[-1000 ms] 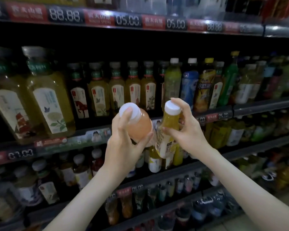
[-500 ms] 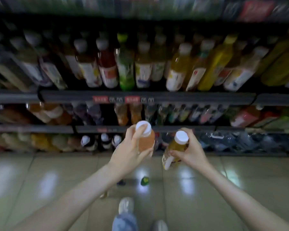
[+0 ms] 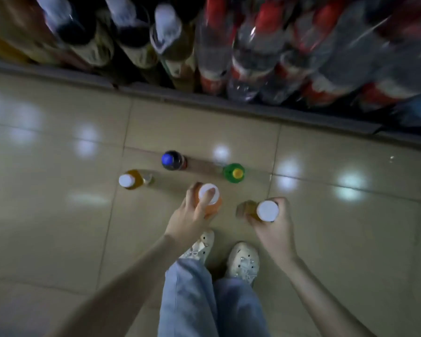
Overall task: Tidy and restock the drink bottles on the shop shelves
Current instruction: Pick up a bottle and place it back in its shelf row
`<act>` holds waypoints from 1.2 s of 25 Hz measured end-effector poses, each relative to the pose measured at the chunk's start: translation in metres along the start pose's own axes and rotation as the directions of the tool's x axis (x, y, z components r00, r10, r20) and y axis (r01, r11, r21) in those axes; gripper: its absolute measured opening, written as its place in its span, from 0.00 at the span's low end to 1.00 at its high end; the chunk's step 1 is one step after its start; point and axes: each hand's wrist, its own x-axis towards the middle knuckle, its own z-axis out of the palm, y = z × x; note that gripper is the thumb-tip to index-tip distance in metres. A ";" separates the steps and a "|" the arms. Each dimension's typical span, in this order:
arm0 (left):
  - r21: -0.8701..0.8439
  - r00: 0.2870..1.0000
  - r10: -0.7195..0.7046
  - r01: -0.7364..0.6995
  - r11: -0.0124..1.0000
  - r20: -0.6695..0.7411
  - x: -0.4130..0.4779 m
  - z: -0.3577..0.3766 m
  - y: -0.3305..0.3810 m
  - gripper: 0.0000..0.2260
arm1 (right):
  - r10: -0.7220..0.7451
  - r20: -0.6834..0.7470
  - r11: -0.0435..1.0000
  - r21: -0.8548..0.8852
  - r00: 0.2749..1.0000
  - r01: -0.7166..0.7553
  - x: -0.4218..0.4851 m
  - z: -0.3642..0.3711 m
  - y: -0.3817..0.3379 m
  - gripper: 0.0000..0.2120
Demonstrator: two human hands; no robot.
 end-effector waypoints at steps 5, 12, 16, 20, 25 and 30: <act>0.071 0.997 0.068 -0.067 0.995 -0.019 -0.002 0.113 -0.101 0.27 | -0.126 -0.007 0.987 -0.105 0.992 0.125 0.061 0.086 0.086 0.22; 0.136 0.987 -0.127 0.114 0.984 0.094 -0.026 0.137 -0.118 0.24 | -0.173 0.252 0.905 -0.340 0.952 0.255 0.057 0.103 0.097 0.24; 0.162 0.878 -0.407 0.376 0.912 0.253 -0.032 0.089 -0.077 0.34 | -0.093 0.377 0.884 -0.395 0.922 0.251 0.031 0.070 0.050 0.35; 0.166 0.777 -0.502 0.476 0.863 0.380 -0.025 0.030 -0.034 0.36 | -0.067 0.403 0.867 -0.430 0.913 0.254 0.006 0.041 -0.001 0.35; 0.071 0.743 -0.540 0.561 0.825 0.395 -0.029 -0.029 -0.006 0.39 | -0.057 0.386 0.864 -0.442 0.921 0.239 -0.027 0.019 -0.041 0.30; 0.043 0.791 -0.486 0.508 0.860 0.373 -0.029 -0.114 0.048 0.33 | -0.125 0.337 0.885 -0.388 0.933 0.259 -0.072 -0.012 -0.093 0.28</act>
